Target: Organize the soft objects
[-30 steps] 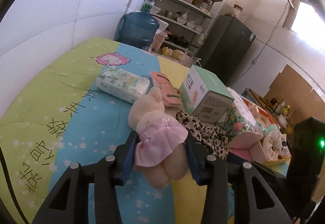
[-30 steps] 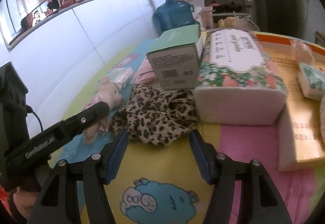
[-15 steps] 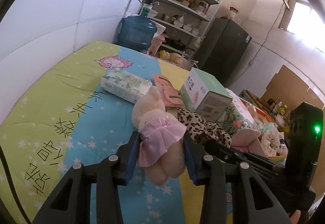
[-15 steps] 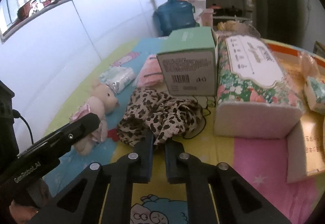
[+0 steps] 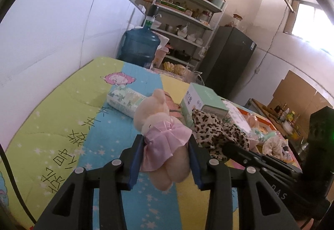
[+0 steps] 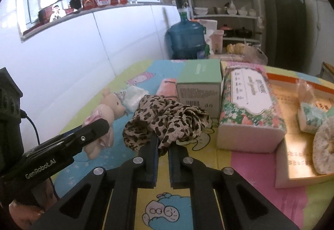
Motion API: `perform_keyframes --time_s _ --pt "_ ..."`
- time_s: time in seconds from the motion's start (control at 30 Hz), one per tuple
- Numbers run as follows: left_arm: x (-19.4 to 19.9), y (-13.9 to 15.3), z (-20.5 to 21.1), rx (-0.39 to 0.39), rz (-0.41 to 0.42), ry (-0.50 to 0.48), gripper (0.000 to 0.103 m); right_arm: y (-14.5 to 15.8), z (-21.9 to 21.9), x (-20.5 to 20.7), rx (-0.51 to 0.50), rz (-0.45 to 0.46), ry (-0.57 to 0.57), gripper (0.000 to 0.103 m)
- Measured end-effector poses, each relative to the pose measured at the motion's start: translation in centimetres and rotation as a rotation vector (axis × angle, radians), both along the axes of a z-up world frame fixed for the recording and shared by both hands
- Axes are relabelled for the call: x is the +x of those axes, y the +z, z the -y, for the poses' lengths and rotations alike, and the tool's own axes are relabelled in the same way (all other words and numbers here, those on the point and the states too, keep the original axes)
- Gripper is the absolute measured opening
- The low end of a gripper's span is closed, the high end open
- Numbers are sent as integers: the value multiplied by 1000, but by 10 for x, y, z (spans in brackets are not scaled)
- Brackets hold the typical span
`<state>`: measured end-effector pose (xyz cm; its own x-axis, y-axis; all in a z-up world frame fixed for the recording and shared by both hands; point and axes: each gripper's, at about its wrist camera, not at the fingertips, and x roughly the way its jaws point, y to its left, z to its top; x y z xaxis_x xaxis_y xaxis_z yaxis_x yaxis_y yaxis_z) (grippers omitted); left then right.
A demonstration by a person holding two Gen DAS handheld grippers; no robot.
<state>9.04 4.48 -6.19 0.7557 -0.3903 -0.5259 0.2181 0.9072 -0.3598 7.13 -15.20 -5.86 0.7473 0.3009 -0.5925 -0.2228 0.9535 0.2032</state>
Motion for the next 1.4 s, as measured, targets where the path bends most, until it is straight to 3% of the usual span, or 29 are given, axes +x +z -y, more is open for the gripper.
perform_keyframes --time_s 0.63,1.4 --pt "-37 37 38 49 97 -40 41 35 34 -51 19 116 -38 8" --pt "-45 53 154 61 128 -222 41 46 131 -89 52 168 -186 8"
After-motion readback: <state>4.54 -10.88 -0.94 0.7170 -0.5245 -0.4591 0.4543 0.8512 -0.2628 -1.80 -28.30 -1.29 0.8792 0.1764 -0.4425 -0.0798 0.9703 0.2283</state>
